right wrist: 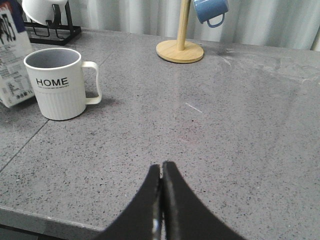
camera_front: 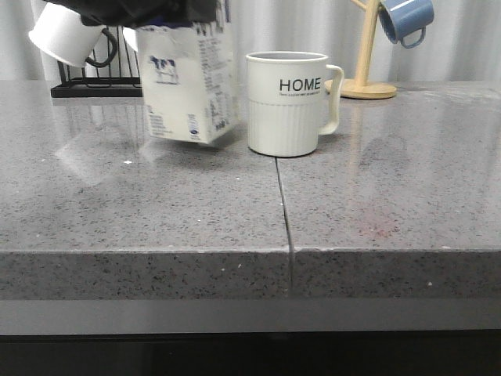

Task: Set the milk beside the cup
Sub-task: 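Carry the milk carton with the left gripper beside the HOME mug, then set the carton down, open the left gripper and lift away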

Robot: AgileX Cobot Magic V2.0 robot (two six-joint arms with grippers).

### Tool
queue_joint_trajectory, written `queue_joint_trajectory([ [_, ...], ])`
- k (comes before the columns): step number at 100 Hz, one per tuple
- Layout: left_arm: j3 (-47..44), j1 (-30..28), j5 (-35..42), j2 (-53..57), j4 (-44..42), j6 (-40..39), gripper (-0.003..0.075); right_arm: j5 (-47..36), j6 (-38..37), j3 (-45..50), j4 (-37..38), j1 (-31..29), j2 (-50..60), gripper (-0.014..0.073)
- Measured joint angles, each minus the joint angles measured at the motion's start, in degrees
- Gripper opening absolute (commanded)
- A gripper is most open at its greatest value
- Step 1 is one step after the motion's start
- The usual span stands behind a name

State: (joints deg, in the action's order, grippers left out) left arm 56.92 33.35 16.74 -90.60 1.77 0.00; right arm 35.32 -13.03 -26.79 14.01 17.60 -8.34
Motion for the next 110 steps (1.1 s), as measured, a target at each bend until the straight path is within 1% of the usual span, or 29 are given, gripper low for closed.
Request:
queue_joint_trajectory([
  [29, 0.9, 0.5, 3.1, -3.2, 0.9, 0.0, 0.0403, 0.0, 0.0, 0.0, 0.0, 0.0, 0.0, -0.0059],
  [34, 0.9, 0.5, 3.2, -3.3, 0.9, 0.0, 0.0417, 0.0, 0.0, 0.0, 0.0, 0.0, 0.0, -0.0059],
  [41, 0.9, 0.5, 3.2, -3.3, 0.9, 0.0, 0.0489, 0.0, 0.0, 0.0, 0.0, 0.0, 0.0, -0.0059],
  [51, 0.9, 0.5, 3.4, -3.4, 0.9, 0.0, 0.0657, 0.0, 0.0, 0.0, 0.0, 0.0, 0.0, -0.0059],
  [56, 0.9, 0.5, 3.4, -3.4, 0.9, 0.0, 0.0699, 0.0, 0.0, 0.0, 0.0, 0.0, 0.0, -0.0059],
  [83, 0.9, 0.5, 2.4, -2.8, 1.1, 0.0, 0.0651, 0.0, 0.0, 0.0, 0.0, 0.0, 0.0, -0.0059],
  [101, 0.9, 0.5, -4.7, 1.2, 0.9, 0.0, 0.0633, 0.0, 0.0, 0.0, 0.0, 0.0, 0.0, -0.0059],
  [110, 0.6, 0.5, -7.7, 3.7, -0.2, 0.0, 0.0596, 0.0, 0.0, 0.0, 0.0, 0.0, 0.0, -0.0059],
])
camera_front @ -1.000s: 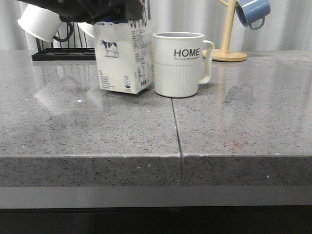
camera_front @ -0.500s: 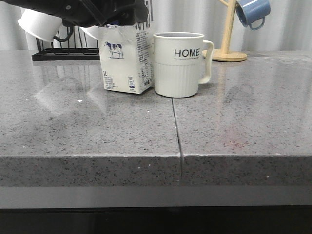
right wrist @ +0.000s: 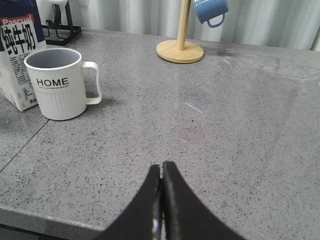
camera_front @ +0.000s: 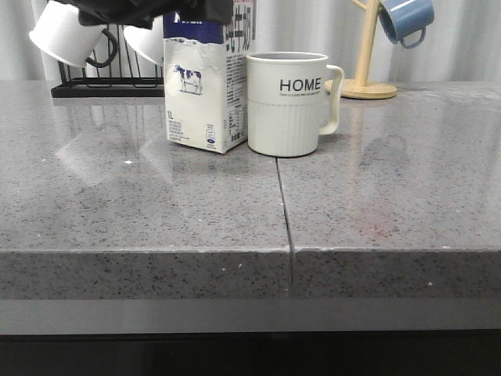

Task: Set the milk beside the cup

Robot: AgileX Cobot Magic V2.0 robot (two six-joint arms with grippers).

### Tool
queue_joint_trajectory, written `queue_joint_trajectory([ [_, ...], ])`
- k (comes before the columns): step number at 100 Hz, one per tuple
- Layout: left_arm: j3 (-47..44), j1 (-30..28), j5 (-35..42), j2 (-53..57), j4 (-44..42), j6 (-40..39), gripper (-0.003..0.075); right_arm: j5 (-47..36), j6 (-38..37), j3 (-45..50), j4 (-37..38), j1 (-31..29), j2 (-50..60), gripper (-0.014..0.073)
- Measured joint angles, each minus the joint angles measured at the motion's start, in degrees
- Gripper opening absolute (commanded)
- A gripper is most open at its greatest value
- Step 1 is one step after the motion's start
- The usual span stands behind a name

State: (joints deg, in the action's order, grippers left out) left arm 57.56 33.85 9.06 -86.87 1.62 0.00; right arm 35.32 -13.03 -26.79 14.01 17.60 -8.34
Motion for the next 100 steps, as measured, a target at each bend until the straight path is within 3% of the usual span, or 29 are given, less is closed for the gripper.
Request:
queue_joint_trajectory([
  [6, -0.6, 0.0, -1.4, 1.7, -0.4, 0.0, 0.0545, 0.0, 0.0, 0.0, 0.0, 0.0, 0.0, -0.0059],
  [13, -1.7, 0.0, -2.5, 3.9, -0.8, 0.0, 0.0422, 0.0, 0.0, 0.0, 0.0, 0.0, 0.0, -0.0059],
  [30, -5.8, -0.7, -2.9, 10.2, -1.6, 0.0, -0.0025, 0.0, 0.0, 0.0, 0.0, 0.0, 0.0, -0.0059],
  [53, -13.2, -4.2, -3.1, 18.8, -4.7, 0.0, -0.0021, 0.0, 0.0, 0.0, 0.0, 0.0, 0.0, -0.0059],
  [100, -28.8, -16.7, -4.8, 41.8, -4.9, 0.0, -0.0021, 0.0, 0.0, 0.0, -0.1, 0.0, 0.0, -0.0059],
])
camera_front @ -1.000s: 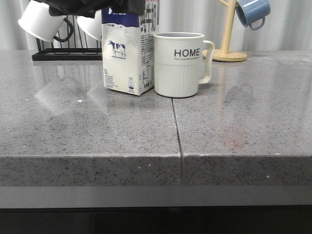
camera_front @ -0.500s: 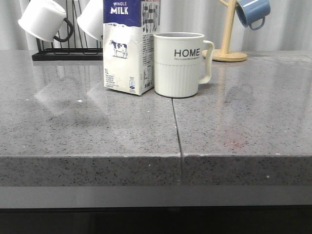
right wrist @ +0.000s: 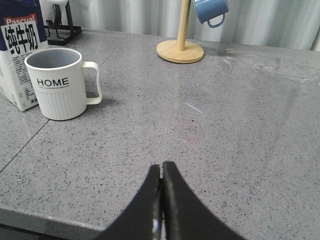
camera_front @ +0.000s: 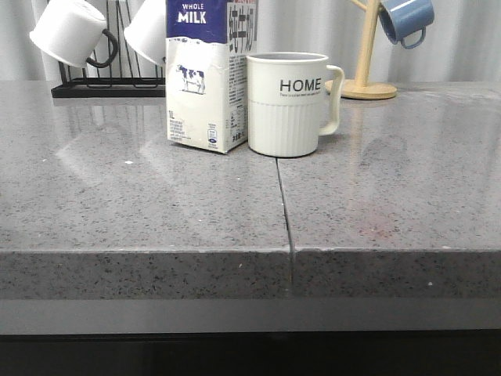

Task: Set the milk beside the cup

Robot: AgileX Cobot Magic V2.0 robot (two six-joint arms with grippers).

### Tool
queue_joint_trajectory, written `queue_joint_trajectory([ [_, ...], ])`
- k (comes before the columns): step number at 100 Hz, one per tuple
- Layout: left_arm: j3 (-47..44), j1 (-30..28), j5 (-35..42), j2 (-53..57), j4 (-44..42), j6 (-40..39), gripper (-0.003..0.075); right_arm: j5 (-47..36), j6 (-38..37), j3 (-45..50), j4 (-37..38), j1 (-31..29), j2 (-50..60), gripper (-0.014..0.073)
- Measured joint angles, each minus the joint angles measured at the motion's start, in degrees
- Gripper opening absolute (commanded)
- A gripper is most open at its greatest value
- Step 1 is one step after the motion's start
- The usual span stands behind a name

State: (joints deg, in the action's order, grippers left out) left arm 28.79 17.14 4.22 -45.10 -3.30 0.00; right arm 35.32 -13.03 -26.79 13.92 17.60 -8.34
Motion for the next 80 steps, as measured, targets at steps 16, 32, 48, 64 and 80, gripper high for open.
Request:
queue_joint_trajectory([
  [16, -4.0, -4.1, -4.2, 8.2, 0.0, 0.0, -0.0021, 0.0, 0.0, 0.0, 0.0, 0.0, 0.0, -0.0059],
  [32, -6.7, -8.4, -8.7, 15.0, 0.0, 0.0, -0.0021, 0.0, 0.0, 0.0, 0.0, 0.0, 0.0, -0.0059],
  [48, -10.3, -10.8, -9.9, 20.1, 0.0, 0.0, -0.0021, 0.0, 0.0, 0.0, 0.0, 0.0, 0.0, -0.0059],
  [64, -15.8, -10.9, -9.9, 24.9, 0.1, 0.0, -0.0021, 0.0, 0.0, 0.0, 0.0, 0.0, 0.0, -0.0059],
  [80, -20.4, -10.9, -9.9, 29.6, 0.9, 0.0, -0.0021, 0.0, 0.0, 0.0, 0.0, 0.0, 0.0, -0.0059],
])
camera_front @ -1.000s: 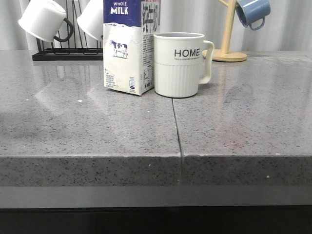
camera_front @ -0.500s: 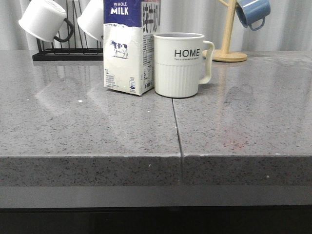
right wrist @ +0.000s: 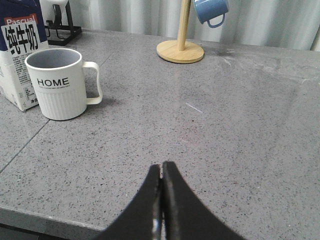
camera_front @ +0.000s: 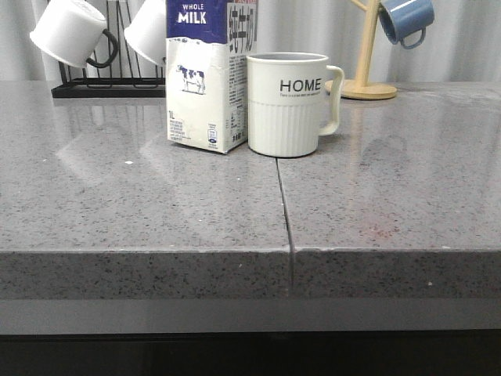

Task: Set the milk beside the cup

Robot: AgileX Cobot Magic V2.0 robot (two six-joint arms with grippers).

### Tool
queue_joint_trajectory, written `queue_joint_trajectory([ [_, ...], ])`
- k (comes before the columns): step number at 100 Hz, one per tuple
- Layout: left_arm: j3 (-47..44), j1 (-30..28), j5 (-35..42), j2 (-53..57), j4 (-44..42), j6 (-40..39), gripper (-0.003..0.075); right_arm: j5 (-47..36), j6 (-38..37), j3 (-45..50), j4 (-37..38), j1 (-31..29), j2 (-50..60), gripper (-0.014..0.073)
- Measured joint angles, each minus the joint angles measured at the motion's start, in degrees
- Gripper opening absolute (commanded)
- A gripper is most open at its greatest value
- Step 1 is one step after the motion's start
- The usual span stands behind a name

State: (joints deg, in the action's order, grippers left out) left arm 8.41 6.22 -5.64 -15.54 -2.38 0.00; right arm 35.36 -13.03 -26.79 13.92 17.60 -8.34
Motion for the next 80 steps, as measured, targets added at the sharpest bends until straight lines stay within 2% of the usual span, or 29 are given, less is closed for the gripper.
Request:
queue_joint_trajectory([
  [19, -4.3, -0.2, 0.3, 5.2, 0.1, 0.0, -0.0021, 0.0, 0.0, 0.0, 0.0, 0.0, 0.0, -0.0059],
  [46, -8.1, -3.8, -2.8, 15.3, -0.3, 0.0, -0.0021, 0.1, 0.0, 0.0, 0.0, 0.0, 0.0, -0.0059],
  [80, -8.1, -4.0, -5.3, 15.8, -0.5, 1.7, -0.0021, 0.3, 0.0, 0.0, 0.0, 0.0, 0.1, -0.0059],
])
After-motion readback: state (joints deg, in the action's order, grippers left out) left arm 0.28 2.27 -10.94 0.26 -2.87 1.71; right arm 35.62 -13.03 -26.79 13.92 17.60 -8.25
